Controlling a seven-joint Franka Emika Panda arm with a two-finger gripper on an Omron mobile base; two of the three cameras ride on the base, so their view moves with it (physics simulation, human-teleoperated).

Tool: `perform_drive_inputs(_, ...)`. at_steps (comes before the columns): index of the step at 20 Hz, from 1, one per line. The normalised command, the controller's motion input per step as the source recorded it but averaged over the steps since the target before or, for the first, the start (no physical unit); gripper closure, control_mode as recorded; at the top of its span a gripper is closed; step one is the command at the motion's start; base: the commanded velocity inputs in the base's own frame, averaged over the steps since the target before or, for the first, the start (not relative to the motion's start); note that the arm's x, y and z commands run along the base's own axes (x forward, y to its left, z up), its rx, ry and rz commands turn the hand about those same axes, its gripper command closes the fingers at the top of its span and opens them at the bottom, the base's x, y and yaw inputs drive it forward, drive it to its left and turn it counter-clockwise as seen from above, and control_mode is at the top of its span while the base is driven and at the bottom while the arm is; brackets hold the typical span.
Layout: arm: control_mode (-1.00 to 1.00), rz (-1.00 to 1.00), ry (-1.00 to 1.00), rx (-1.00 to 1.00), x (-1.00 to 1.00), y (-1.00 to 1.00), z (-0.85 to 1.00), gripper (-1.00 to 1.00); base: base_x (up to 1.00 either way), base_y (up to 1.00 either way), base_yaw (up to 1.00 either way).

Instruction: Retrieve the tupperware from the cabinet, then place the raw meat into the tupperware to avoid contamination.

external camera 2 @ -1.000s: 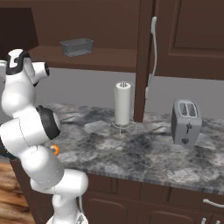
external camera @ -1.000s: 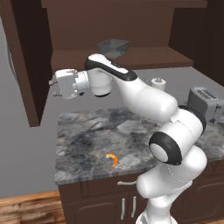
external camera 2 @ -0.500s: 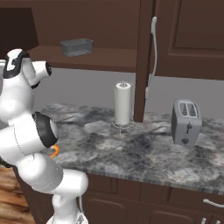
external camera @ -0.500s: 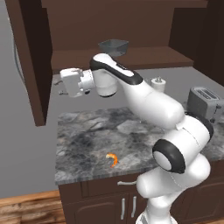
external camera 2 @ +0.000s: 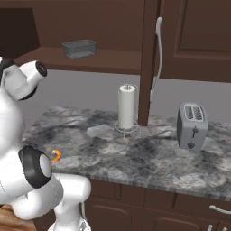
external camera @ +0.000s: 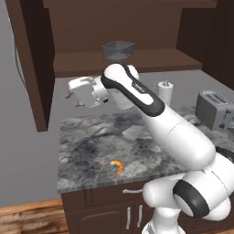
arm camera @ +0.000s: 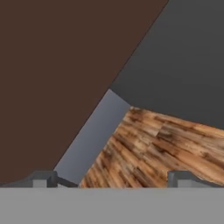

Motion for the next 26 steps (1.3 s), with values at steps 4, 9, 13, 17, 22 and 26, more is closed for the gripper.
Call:
perform_drive_inputs(4, -1.0, -0.1, 0.02, -0.22, -0.63, -0.47, 0.0, -1.0, 0.0, 0.0, 0.0)
perform_drive_inputs(9, -1.0, -0.1, 0.01, -0.27, -0.61, -0.38, -0.01, -1.0, 0.0, 0.0, 0.0)
perform_drive_inputs(13, -1.0, -0.13, 0.0, -0.27, -0.59, -0.42, -0.07, -1.0, 0.0, 0.0, 0.0)
perform_drive_inputs(17, -1.0, -0.14, -0.04, -0.25, -0.41, -0.48, 0.0, -1.0, 0.0, 0.0, 0.0)
perform_drive_inputs(22, -1.0, -0.14, -0.04, -0.19, -0.18, -0.56, 0.12, -1.0, 0.0, 0.0, 0.0)
perform_drive_inputs(26, -1.0, -0.17, -0.04, -0.15, -0.01, -0.46, 0.34, -1.0, 0.0, 0.0, 0.0)
